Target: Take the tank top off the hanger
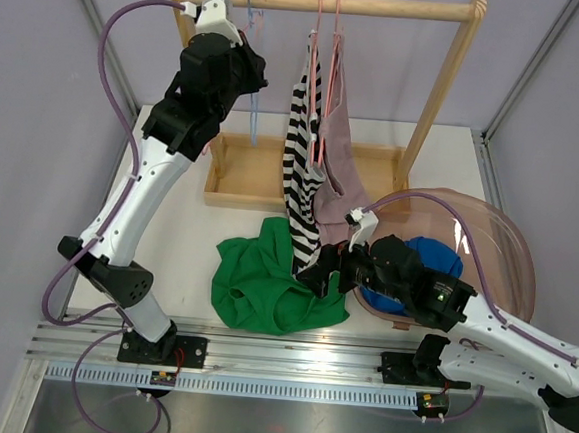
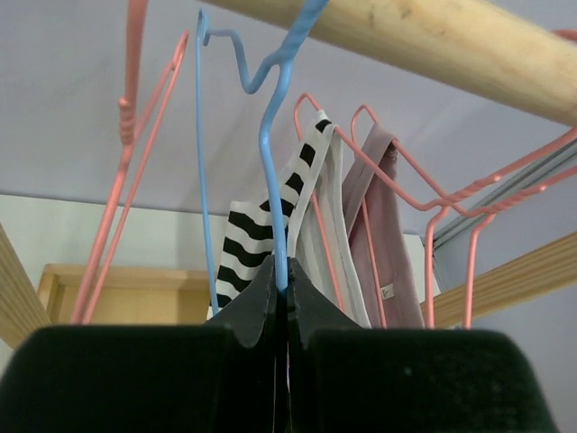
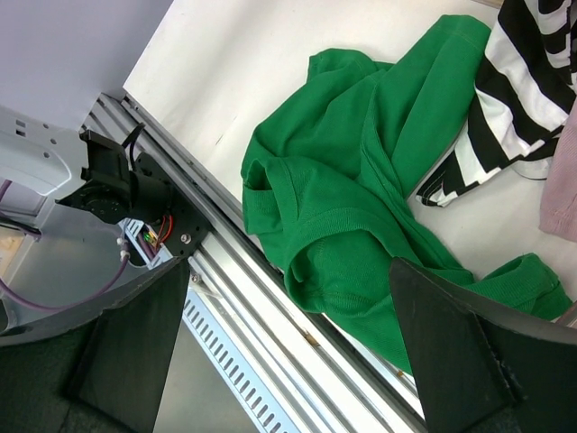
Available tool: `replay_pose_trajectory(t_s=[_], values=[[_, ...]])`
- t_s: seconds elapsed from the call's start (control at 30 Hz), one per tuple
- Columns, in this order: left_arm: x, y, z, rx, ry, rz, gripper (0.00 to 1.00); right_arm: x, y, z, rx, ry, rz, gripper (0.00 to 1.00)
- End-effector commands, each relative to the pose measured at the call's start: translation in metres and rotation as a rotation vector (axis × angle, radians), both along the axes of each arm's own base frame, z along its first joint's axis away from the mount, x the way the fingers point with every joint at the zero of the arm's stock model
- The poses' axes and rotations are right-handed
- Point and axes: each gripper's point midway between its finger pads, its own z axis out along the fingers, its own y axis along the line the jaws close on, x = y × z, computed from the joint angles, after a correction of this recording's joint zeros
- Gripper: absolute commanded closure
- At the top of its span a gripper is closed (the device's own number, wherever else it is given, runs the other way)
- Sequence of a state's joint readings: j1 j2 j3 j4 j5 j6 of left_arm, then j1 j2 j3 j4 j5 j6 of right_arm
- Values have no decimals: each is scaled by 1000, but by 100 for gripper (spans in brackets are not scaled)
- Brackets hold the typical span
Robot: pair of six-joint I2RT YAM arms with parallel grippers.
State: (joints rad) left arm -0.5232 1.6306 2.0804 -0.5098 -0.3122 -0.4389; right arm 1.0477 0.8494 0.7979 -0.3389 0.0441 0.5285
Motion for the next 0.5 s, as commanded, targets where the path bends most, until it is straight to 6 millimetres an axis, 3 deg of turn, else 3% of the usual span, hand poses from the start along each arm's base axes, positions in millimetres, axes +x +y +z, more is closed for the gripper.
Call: replay_pose_trajectory(t_s=[0.0,0.13,0.23,0.3,0.33,0.47], values=[[-1,-10,9,-67,0,-81,100,7,7,4,25,-31,-15,1],[3,-3,-14,-85,56,-56,100,13,18,-6,-19,-31,1,0],[0,2,-22,-93,71,-40,97,23,25,-24,-92,-9,-24,1],[-8,6,-22,-98,65,-41,86,28,28,-48,-182,15,-47,1],[-11,8,-23,-98,68,-37,69,33,28,-49,-209,2,-70,1],[-30,15,-18,-89,45,-60,31,36,38,-85,-336,18,-76,0]])
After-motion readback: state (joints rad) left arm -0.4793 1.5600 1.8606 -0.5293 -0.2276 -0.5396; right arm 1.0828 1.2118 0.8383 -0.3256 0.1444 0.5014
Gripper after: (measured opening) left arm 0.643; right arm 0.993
